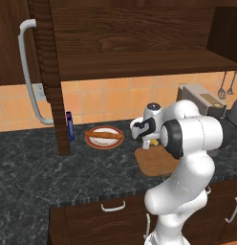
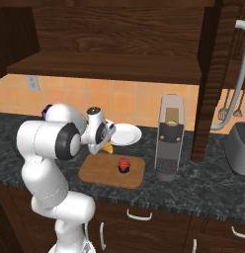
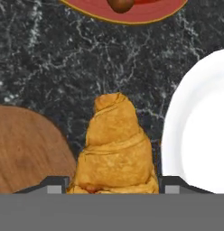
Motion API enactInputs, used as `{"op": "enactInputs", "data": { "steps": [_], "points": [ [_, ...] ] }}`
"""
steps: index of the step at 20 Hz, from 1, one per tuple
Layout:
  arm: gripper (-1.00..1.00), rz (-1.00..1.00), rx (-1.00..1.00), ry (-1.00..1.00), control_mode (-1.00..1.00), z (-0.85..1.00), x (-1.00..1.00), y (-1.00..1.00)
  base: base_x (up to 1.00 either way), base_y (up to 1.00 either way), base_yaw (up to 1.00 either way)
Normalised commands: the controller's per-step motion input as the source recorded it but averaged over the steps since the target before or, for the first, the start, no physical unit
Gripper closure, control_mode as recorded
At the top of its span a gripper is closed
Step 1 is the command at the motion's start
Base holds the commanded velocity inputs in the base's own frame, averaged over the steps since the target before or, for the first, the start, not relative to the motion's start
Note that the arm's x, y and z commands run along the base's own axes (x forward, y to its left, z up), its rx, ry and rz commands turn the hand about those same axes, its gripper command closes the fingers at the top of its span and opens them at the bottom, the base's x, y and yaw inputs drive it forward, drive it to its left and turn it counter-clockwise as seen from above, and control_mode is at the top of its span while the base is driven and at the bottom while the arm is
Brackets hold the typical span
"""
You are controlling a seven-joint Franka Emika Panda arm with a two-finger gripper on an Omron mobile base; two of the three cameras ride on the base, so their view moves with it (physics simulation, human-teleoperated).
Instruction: From the different types of pastries on the counter, select a croissant and place it on the cutting board. Then retrieve a jar of jam from the cabinet and place it alongside the croissant on the cutting board.
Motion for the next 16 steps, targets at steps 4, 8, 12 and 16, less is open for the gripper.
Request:
{"op": "enactInputs", "data": {
  "steps": [4, 8, 12, 16],
  "points": [
    [1.00, 0.02, -0.10, 0.00, -1.00, 0.13, -0.34, 0.04, 0.00, 0.00, 0.00],
    [1.00, 0.00, -0.08, 0.09, -1.00, 0.00, -0.23, 0.04, 0.00, 0.00, 0.00],
    [1.00, 0.00, -0.02, 0.20, -1.00, 0.00, -0.18, 0.13, 0.00, 0.00, 0.00],
    [1.00, 0.00, 0.02, 0.29, -1.00, -0.04, -0.03, 0.00, 0.00, 0.00, 0.00]
  ]
}}
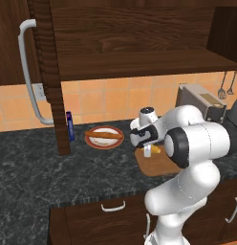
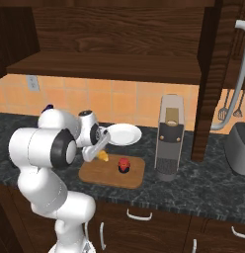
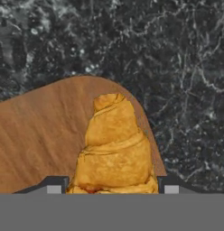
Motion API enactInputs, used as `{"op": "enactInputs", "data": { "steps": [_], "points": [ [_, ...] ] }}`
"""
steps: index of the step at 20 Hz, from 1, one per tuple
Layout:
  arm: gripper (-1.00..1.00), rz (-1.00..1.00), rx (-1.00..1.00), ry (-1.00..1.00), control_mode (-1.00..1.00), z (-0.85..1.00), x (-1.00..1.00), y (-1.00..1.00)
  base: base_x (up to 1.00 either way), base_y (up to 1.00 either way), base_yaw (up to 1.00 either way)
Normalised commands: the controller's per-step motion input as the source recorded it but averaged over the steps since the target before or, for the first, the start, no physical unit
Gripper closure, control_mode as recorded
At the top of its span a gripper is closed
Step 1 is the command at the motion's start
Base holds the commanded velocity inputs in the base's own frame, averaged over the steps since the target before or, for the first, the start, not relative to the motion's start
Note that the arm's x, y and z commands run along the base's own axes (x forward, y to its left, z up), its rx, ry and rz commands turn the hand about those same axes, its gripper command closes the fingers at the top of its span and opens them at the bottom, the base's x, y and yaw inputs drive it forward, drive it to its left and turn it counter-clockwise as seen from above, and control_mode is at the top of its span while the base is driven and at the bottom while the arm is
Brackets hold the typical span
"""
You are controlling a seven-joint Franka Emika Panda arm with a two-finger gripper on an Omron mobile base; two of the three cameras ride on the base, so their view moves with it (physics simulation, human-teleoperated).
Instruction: From the different types of pastries on the counter, select a croissant and place it on the cutting board. Then retrieve a jar of jam from the cabinet and place it alongside the croissant on the cutting board.
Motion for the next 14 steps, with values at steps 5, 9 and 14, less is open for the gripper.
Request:
{"op": "enactInputs", "data": {
  "steps": [5, 9, 14],
  "points": [
    [1.00, 0.00, 0.00, 0.16, -1.00, -0.08, -0.04, -0.03, 0.00, 0.00, 0.00],
    [1.00, 0.00, 0.00, 0.16, -1.00, -0.03, -0.30, 0.00, 0.00, 0.00, 0.00],
    [1.00, 0.00, 0.00, 0.07, -1.00, 0.00, -0.33, -0.01, 0.00, 0.00, 0.00]
  ]
}}
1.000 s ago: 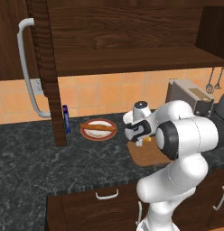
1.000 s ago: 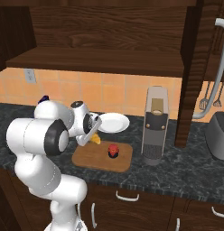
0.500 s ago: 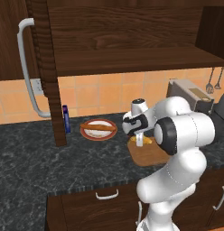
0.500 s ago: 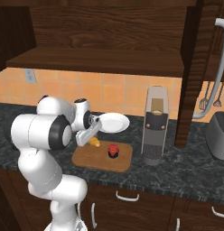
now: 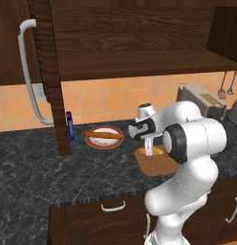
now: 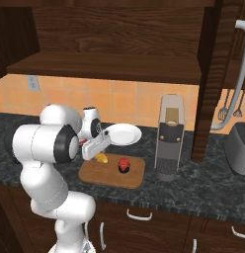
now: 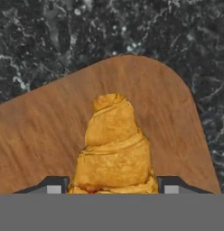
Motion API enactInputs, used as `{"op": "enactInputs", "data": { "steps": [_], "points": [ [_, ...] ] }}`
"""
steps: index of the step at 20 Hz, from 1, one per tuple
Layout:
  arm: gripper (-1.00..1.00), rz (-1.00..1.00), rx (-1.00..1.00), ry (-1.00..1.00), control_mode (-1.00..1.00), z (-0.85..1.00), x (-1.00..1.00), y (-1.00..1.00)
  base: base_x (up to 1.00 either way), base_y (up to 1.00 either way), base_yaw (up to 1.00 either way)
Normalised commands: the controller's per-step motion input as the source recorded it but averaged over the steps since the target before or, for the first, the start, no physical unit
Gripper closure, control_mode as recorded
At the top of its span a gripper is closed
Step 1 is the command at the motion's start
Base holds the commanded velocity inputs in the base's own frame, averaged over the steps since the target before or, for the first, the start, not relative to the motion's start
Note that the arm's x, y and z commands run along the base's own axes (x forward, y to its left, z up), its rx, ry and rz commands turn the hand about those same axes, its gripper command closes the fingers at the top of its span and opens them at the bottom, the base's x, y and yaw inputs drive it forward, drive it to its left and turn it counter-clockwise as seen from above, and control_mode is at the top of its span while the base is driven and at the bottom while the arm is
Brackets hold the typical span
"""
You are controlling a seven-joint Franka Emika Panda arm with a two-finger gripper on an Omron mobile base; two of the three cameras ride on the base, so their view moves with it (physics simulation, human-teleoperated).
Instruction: From the different types of pastries on the counter, select a croissant and place it on the cutting board. Then retrieve a jar of jam from the cabinet and place it alongside the croissant on the cutting board.
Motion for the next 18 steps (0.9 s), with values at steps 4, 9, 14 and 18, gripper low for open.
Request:
{"op": "enactInputs", "data": {
  "steps": [4, 9, 14, 18],
  "points": [
    [1.00, 0.00, 0.01, 0.00, -1.00, 0.00, -0.64, 0.00, 0.00, 0.00, 0.00],
    [1.00, 0.00, 0.01, 0.00, -1.00, 0.00, -0.54, -0.01, 0.00, 0.00, 0.00],
    [1.00, 0.04, 0.00, -0.04, -1.00, 0.00, -0.46, 0.00, 0.00, 0.00, 0.00],
    [1.00, 0.10, 0.00, 0.00, -1.00, 0.00, 0.11, 0.00, 0.00, 0.00, 0.00]
  ]
}}
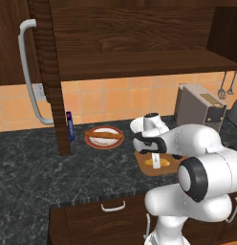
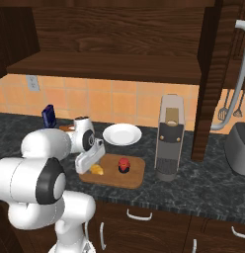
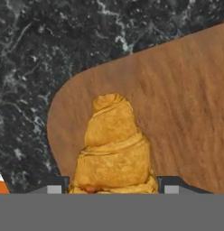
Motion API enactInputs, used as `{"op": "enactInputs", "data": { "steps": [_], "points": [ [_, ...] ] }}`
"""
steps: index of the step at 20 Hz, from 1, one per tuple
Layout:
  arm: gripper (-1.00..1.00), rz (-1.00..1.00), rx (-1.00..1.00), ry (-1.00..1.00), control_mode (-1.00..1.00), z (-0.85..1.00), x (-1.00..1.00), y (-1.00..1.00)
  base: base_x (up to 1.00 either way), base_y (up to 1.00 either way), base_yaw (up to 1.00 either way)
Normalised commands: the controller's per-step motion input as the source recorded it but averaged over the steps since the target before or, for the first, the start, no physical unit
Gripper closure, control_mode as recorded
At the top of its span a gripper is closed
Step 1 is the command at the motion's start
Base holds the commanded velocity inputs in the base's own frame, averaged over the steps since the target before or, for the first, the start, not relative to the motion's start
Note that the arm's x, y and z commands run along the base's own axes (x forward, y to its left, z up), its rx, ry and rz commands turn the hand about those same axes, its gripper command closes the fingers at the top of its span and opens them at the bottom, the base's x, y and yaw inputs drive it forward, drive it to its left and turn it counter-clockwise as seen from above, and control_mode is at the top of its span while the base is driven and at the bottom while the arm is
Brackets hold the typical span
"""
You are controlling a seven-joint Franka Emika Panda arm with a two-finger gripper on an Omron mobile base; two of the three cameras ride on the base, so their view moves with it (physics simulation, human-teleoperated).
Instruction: From the different types of pastries on the counter, select a croissant and place it on the cutting board. Then retrieve a jar of jam from the cabinet and place it alongside the croissant on the cutting board.
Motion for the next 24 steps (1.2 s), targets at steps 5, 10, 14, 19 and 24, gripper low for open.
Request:
{"op": "enactInputs", "data": {
  "steps": [5, 10, 14, 19, 24],
  "points": [
    [1.00, 0.09, 0.00, 0.00, -1.00, 0.00, 0.32, 0.00, 0.00, 0.00, 0.00],
    [1.00, 0.00, 0.00, 0.00, -1.00, -0.04, 0.20, 0.00, 0.00, 0.00, 0.00],
    [1.00, 0.02, 0.00, 0.00, -1.00, -0.08, 0.35, 0.00, 0.00, 0.00, 0.00],
    [-1.00, 0.01, 0.00, 0.00, -1.00, -0.01, 0.04, 0.00, 0.00, 0.00, 0.00],
    [-1.00, 0.00, 0.00, 0.00, -1.00, 0.00, 0.00, 0.00, 0.00, 0.00, 0.00]
  ]
}}
